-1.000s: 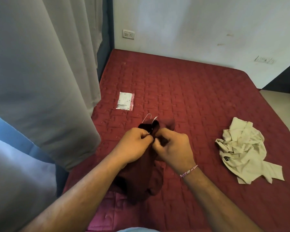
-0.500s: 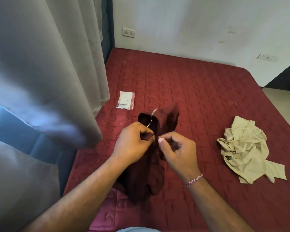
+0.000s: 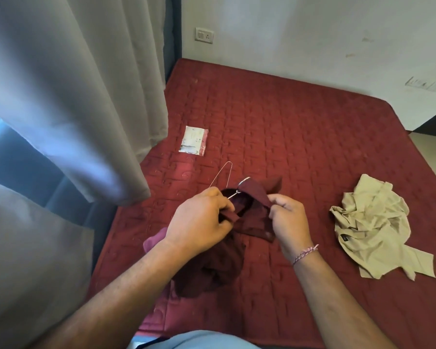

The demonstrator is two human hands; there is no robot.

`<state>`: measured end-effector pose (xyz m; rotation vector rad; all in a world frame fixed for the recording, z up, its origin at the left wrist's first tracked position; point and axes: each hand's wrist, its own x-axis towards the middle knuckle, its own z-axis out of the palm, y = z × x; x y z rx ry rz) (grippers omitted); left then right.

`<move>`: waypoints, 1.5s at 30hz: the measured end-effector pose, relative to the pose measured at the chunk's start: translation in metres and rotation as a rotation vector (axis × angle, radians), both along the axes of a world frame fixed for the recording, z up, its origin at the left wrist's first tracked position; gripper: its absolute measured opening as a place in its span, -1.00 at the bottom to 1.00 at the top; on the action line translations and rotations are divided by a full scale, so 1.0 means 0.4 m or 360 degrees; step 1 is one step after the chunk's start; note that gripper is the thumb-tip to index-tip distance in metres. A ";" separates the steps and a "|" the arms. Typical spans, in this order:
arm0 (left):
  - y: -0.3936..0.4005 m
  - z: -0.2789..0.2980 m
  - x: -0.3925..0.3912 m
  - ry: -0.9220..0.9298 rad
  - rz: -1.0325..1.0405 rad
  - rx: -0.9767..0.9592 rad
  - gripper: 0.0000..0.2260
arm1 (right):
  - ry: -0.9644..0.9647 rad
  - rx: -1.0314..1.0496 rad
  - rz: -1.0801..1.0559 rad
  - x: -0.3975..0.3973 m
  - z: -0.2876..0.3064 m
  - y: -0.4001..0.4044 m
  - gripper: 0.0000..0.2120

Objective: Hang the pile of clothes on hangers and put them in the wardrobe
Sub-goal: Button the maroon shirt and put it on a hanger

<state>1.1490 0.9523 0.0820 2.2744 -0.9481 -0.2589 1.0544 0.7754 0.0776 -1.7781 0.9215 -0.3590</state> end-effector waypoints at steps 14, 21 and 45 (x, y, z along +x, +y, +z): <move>-0.089 -0.004 -0.146 -0.0282 0.0474 0.0225 -0.49 | -0.0137 -0.0512 0.0453 -0.044 -0.064 -0.162 -0.82; -0.010 0.002 -0.367 -0.0358 0.1271 0.0104 -0.76 | 0.0061 0.1185 0.0774 -0.062 -0.027 -0.087 -0.65; 0.563 0.243 -1.599 -0.0484 0.3268 0.0591 -0.84 | 0.0973 0.1667 0.2920 -0.810 0.207 0.912 -0.79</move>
